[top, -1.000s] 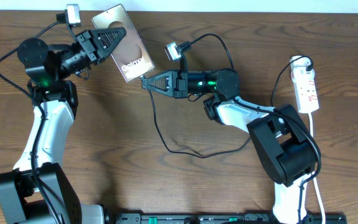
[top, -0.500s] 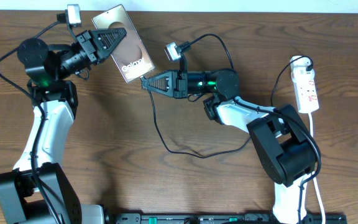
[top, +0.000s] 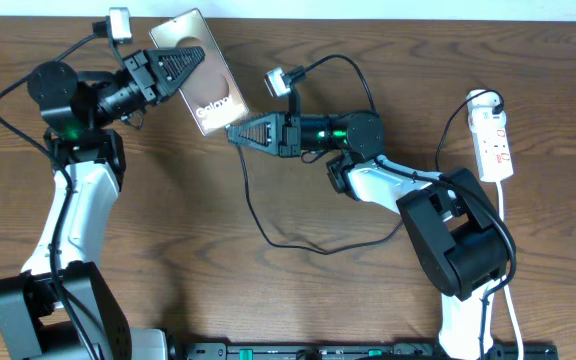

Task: Plug charger to phone and switch on socket
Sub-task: 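Open the right gripper and withdraw it from the plugged phone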

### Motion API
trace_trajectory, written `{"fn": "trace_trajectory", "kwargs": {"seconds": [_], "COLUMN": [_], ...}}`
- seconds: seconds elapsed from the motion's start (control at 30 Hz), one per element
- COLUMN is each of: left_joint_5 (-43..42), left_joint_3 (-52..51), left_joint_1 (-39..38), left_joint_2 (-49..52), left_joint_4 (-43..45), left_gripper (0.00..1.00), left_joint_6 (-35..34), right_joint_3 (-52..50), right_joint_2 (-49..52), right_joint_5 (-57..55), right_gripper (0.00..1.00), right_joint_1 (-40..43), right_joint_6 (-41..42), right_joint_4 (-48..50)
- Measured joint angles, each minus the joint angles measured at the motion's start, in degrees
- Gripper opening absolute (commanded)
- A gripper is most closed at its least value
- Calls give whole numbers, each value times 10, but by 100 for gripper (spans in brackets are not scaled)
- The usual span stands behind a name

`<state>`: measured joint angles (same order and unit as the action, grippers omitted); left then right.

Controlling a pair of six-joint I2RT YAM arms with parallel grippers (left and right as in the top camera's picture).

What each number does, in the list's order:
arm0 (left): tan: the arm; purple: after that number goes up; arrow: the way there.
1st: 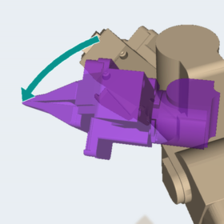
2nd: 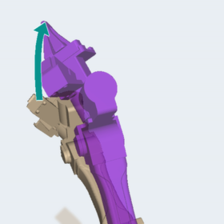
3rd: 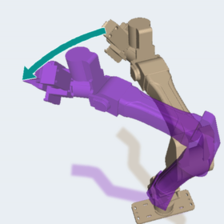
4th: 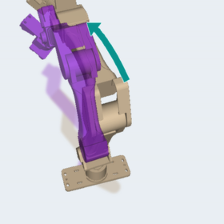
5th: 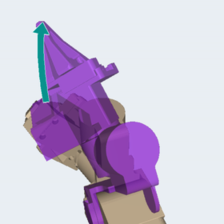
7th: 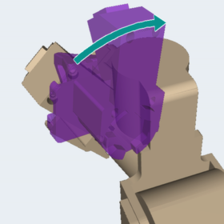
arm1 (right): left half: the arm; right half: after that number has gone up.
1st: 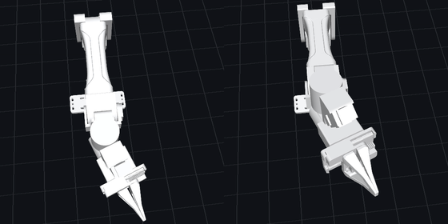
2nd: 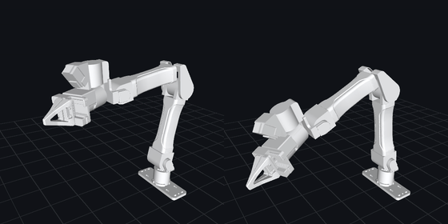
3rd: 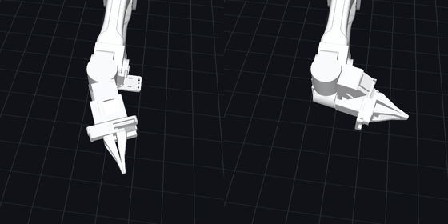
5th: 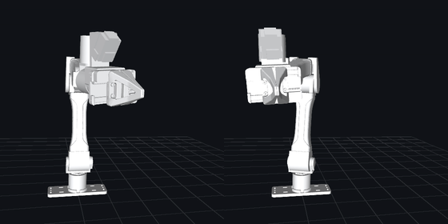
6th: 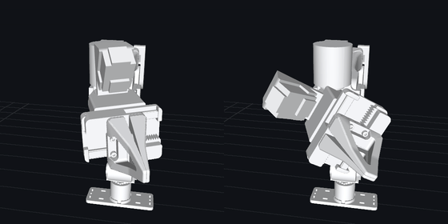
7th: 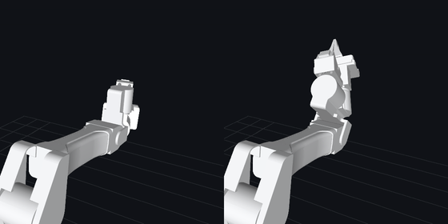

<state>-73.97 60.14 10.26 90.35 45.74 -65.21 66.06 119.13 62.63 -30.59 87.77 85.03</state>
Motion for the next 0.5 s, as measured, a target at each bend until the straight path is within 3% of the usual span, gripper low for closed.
{"fn": "trace_trajectory", "kwargs": {"seconds": [0.07,0.1,0.5], "left_joint_5": [-12,-20,-42], "left_joint_3": [0,0,0], "left_joint_1": [-2,-2,82], "left_joint_2": [0,0,0], "left_joint_4": [-1,-1,-9], "left_gripper": [7,7,7], "left_joint_6": [3,4,7], "right_joint_3": [0,0,0], "right_joint_2": [0,0,0], "right_joint_5": [-12,-19,-28], "right_gripper": [66,98,99], "right_joint_1": [0,0,0], "right_joint_6": [1,2,-14], "right_joint_4": [-2,-4,-14]}}
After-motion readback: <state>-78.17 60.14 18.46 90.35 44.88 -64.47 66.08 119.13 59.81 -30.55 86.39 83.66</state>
